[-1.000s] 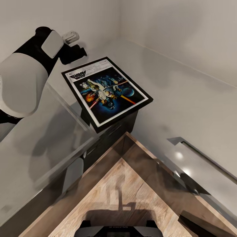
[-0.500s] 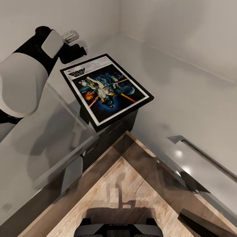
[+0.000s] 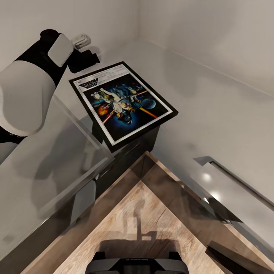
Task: Pick up the poster from the kitchen countertop and hang it on one of the wall nails in the kitchen.
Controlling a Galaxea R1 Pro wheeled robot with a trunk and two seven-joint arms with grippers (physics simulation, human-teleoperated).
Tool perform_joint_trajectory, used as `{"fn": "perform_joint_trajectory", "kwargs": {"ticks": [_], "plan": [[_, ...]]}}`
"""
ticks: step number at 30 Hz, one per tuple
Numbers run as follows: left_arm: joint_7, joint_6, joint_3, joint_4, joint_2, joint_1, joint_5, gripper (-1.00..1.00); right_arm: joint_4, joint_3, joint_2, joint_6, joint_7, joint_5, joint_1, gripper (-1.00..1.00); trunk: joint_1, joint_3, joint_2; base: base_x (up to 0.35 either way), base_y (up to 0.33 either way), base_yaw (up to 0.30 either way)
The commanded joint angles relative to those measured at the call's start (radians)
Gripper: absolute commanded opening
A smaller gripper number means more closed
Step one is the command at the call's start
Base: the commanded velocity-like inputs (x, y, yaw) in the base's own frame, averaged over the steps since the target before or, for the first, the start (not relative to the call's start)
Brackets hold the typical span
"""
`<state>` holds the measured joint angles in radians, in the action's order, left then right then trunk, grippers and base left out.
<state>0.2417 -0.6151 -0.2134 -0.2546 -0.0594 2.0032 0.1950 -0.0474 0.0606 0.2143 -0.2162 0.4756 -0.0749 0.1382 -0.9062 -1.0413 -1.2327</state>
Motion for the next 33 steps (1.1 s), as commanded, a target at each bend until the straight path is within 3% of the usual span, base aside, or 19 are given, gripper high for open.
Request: {"fn": "perform_joint_trajectory", "kwargs": {"ticks": [1,15,33], "plan": [[0.008,-0.003,-0.003,-0.002,0.0,0.0,0.011,1.0,-0.005,0.005,0.0,-0.003,0.007,-0.008,0.001,1.0,0.0,-0.001,0.0,0.0,0.0,0.0],[0.008,0.033,-0.013,0.001,0.0,0.0,0.011,1.0,-0.005,0.005,0.0,-0.003,0.008,-0.008,0.001,1.0,0.0,-0.018,0.0,0.0,0.0,0.0],[0.008,0.035,-0.014,0.001,0.0,0.0,0.011,1.0,-0.004,0.005,0.0,-0.003,0.008,-0.008,0.001,1.0,0.0,-0.019,0.0,0.034,0.0,0.0]]}}
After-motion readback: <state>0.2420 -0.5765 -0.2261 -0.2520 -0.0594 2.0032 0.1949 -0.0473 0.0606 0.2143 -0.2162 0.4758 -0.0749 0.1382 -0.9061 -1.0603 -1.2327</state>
